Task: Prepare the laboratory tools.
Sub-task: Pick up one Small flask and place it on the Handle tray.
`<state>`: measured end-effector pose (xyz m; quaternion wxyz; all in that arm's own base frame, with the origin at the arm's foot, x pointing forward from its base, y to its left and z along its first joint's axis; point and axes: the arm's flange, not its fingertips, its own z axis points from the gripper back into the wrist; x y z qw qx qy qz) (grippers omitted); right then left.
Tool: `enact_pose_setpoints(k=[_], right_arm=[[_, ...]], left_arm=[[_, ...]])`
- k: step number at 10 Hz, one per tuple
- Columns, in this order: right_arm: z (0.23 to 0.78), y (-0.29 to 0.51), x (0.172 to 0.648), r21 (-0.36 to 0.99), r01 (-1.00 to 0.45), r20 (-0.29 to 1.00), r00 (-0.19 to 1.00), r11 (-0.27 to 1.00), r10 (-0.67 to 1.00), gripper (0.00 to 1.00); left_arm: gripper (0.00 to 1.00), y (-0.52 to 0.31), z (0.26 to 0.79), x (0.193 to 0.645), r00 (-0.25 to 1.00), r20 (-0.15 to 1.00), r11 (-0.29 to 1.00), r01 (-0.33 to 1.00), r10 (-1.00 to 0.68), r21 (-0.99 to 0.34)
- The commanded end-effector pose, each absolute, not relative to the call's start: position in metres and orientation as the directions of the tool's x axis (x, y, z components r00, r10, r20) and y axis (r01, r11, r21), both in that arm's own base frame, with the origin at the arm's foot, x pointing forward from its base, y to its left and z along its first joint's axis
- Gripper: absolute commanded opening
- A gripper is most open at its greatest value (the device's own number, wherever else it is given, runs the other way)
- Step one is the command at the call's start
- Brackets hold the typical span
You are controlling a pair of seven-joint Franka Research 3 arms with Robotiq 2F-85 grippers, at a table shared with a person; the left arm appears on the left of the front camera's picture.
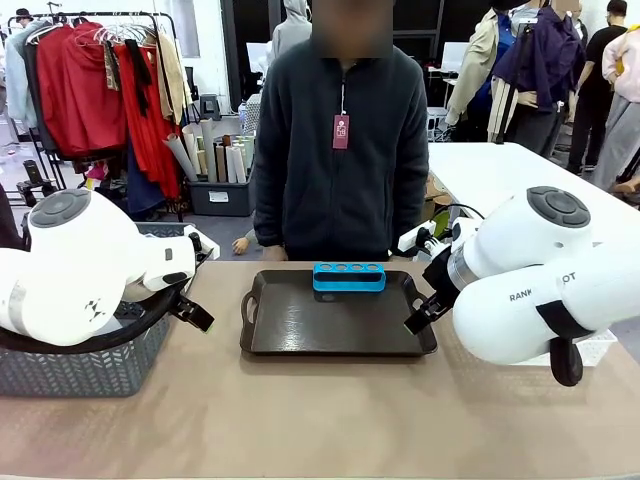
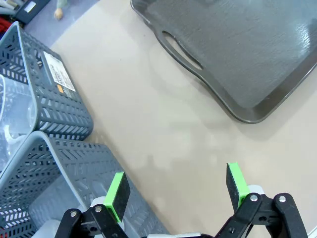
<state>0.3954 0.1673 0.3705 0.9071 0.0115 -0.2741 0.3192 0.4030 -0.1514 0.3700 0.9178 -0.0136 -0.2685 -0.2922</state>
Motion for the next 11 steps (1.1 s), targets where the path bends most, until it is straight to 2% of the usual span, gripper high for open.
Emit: enact_pose_setpoints(k=[1, 7, 11], right_arm=[[0.371, 0.167, 0.395, -0.154, -0.585, 0.505, 0.646, 0.796, 0.572, 1.0], [0.37, 0.167, 0.395, -0.154, -0.585, 0.505, 0.646, 0.796, 0.573, 1.0], [0.379, 0.177, 0.39, -0.071, -0.652, 0.499, 0.632, 0.755, 0.593, 1.0]], left_arm=[[1.0, -0.151, 0.37, 0.403, 0.685, 0.501, 0.829, 0.544, -0.529, 0.132], [1.0, -0.151, 0.37, 0.403, 0.685, 0.501, 0.829, 0.544, -0.529, 0.132], [1.0, -0.159, 0.391, 0.375, 0.566, 0.517, 0.731, 0.655, -0.643, 0.191]])
